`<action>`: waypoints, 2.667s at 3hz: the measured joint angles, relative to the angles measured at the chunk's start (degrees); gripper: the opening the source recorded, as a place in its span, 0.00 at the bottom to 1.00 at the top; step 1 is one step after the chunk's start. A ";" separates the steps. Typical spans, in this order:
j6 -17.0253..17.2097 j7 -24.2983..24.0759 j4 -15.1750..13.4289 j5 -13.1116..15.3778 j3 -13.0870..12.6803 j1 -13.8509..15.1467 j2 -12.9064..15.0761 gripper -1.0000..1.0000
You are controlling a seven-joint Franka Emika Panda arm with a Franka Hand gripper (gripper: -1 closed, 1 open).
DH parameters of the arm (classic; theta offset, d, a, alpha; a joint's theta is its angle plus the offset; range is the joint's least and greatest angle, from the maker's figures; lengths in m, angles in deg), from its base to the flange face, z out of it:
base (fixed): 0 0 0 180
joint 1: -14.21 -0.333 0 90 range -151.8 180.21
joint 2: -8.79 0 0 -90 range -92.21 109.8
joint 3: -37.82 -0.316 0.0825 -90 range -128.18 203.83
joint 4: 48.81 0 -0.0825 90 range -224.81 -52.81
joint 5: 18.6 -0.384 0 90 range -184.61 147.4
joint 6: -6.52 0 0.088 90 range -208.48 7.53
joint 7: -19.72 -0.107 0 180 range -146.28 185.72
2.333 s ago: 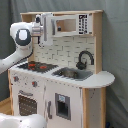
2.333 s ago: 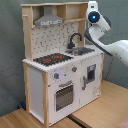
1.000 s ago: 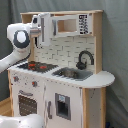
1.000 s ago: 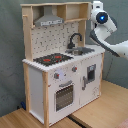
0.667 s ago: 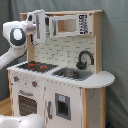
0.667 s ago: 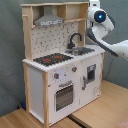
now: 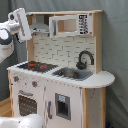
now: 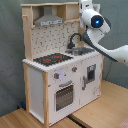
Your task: Play with the kitchen
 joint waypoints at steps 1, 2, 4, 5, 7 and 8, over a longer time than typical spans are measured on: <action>-0.15 2.00 -0.64 0.01 -0.28 -2.34 -4.93 1.00; -0.15 2.57 -0.87 2.55 -4.12 -6.57 -5.82 1.00; -0.19 3.33 -3.29 8.39 -10.81 -15.19 -5.74 1.00; -0.42 5.53 -5.52 11.27 -13.50 -19.54 -5.44 1.00; -2.18 11.23 -11.11 15.22 -17.76 -26.79 -5.42 1.00; -3.19 15.45 -13.83 16.16 -18.78 -30.35 -5.40 1.00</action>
